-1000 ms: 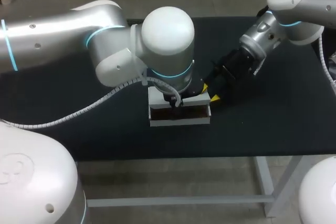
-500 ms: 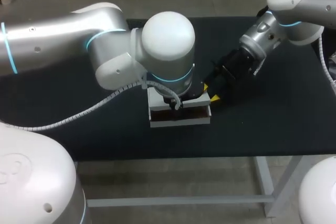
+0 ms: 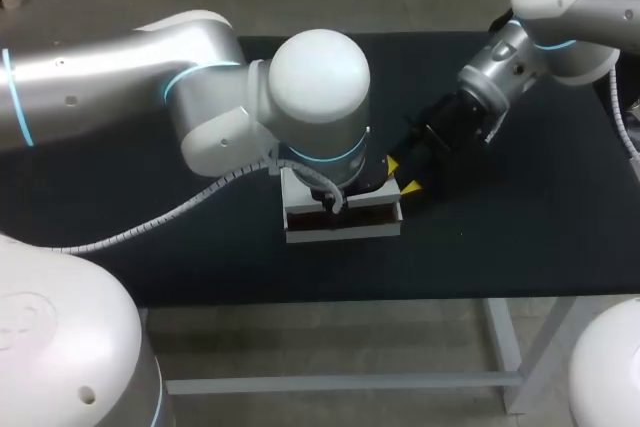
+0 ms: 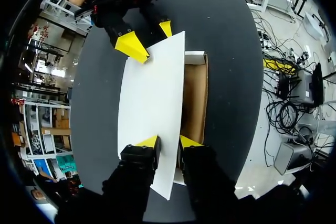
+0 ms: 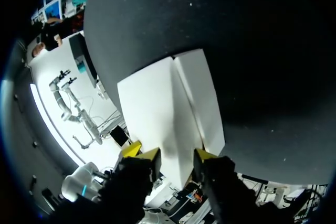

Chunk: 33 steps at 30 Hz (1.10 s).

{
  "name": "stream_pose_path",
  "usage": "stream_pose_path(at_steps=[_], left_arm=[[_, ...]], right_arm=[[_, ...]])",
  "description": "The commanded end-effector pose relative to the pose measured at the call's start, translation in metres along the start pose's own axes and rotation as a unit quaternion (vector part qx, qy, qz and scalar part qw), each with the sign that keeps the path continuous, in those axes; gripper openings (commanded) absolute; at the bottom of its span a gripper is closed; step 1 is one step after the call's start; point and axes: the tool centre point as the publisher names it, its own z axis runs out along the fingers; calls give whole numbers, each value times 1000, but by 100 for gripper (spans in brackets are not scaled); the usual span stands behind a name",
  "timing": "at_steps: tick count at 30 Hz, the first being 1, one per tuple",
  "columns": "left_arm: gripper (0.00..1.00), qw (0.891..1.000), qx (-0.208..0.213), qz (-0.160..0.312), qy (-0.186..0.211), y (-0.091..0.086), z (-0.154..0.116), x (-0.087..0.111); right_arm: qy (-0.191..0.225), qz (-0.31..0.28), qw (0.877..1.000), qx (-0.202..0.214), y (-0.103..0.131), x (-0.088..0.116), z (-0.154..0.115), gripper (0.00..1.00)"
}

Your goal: Assemble the packaging by folding the flat box into shape, placing the metal phone stand inside, and closing the box properly

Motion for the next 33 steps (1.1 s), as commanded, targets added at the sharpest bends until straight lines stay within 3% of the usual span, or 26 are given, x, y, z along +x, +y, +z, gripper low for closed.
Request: stream_pose_path(at_steps=[1,33], left_arm=[[25,1000,-1,0,-2,0,3,3],[29,1000,-1,8,2,2,15,19]], right_arm=[[-1,1,1000,-4,-3,-2,0,45],[1,5,1000,-2,-4,-8,4,44]])
